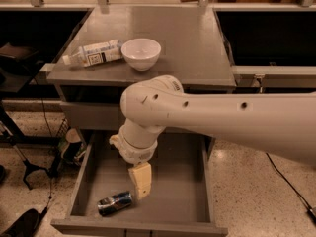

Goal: Pick redbull can from middle drawer and place on counter

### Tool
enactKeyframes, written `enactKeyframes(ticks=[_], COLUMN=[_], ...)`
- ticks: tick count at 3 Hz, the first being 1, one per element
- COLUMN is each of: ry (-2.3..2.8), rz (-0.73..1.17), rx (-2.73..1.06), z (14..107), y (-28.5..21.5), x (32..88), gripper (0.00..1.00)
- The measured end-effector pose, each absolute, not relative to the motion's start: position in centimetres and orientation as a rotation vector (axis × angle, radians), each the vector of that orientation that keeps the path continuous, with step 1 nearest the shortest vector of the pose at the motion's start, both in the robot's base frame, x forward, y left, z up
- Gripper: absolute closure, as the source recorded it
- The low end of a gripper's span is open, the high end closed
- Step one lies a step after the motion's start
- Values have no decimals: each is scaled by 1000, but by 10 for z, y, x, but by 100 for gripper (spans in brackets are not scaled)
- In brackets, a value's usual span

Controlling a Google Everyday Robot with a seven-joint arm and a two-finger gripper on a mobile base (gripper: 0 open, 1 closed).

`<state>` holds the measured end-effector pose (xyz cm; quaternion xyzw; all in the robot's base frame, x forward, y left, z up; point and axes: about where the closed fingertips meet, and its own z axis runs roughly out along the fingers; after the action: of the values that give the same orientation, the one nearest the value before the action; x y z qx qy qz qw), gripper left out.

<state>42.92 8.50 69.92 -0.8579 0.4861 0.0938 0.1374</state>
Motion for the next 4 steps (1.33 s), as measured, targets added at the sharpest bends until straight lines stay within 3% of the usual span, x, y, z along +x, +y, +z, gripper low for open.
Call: enactKeyframes(ticks=[4], ry=[1273], rz=[304], rx=[-2529], z=[539], y=[109], x=[446], gripper=[0])
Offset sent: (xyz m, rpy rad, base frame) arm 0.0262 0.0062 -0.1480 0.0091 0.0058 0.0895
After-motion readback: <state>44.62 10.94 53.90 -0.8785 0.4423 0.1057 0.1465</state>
